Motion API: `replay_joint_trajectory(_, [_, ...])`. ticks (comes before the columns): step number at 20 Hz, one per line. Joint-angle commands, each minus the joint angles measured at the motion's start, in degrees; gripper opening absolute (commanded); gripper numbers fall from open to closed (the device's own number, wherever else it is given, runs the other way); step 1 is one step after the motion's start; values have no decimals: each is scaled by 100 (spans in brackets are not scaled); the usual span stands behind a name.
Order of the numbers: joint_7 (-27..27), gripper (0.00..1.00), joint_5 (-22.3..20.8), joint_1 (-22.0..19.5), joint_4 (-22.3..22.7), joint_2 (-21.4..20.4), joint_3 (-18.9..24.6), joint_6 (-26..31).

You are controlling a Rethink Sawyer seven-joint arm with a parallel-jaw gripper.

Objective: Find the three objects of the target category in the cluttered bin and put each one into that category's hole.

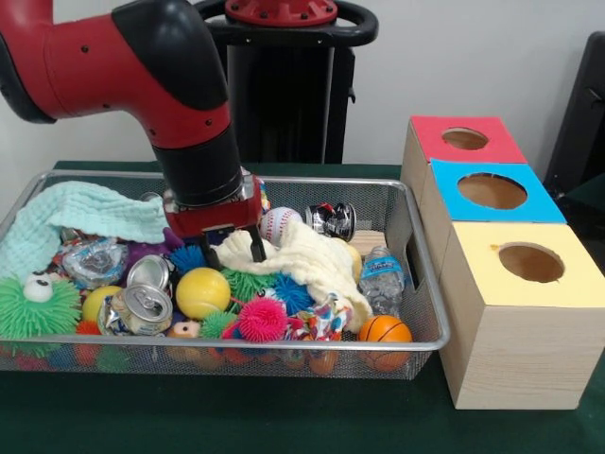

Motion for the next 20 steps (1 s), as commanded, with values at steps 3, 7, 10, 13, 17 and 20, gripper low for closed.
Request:
replay_joint_trajectory(3, [-961, 100, -219, -178, -596, 1, 467, -284])
replay_joint_trajectory(7, [-984, 100, -267, -160, -598, -89, 470, -210])
replay_joint_trajectory(10, [-1128, 100, -265, -206, -568, -189, 537, -96])
replay_joint_trajectory(13, [-1243, 100, -217, -249, -606, -318, 590, 101])
replay_joint_trajectory(17, [-1603, 100, -175, -317, -723, -485, 704, 499])
replay_joint_trajectory(20, [-1654, 100, -302, -299, -798, -570, 709, 482])
